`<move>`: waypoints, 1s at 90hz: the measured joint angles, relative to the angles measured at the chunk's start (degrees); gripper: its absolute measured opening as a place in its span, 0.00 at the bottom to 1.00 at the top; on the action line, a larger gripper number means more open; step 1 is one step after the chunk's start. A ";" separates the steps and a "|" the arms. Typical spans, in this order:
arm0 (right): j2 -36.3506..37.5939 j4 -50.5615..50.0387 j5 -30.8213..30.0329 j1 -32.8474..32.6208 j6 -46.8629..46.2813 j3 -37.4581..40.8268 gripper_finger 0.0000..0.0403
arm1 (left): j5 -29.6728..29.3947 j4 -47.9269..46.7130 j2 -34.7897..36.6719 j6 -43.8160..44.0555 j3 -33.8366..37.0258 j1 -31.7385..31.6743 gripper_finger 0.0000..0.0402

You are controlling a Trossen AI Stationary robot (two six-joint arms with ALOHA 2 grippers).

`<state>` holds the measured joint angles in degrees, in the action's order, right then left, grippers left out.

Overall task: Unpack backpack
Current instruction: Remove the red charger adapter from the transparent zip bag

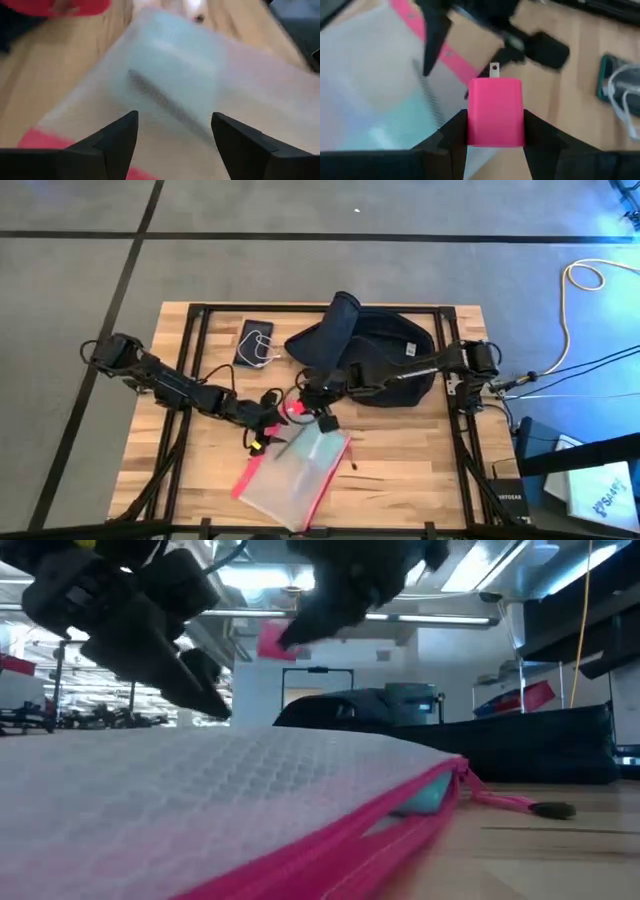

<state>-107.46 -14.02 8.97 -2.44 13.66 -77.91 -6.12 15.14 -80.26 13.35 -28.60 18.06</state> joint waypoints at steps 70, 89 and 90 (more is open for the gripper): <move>-26.34 12.02 -0.73 13.16 -13.47 -17.10 0.34 | -21.85 -33.09 10.50 11.18 -0.04 -1.28 0.60; -29.80 7.49 -2.40 14.50 -12.23 -23.11 0.34 | -21.83 -32.56 10.50 11.05 -0.04 -1.28 0.60; -29.99 7.22 -2.51 14.51 -12.14 -23.30 0.34 | -21.86 -32.42 10.50 11.16 -0.04 -1.28 0.60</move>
<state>-137.45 -6.81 6.46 12.08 1.52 -101.21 -27.98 -17.27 -69.76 24.51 -28.64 16.78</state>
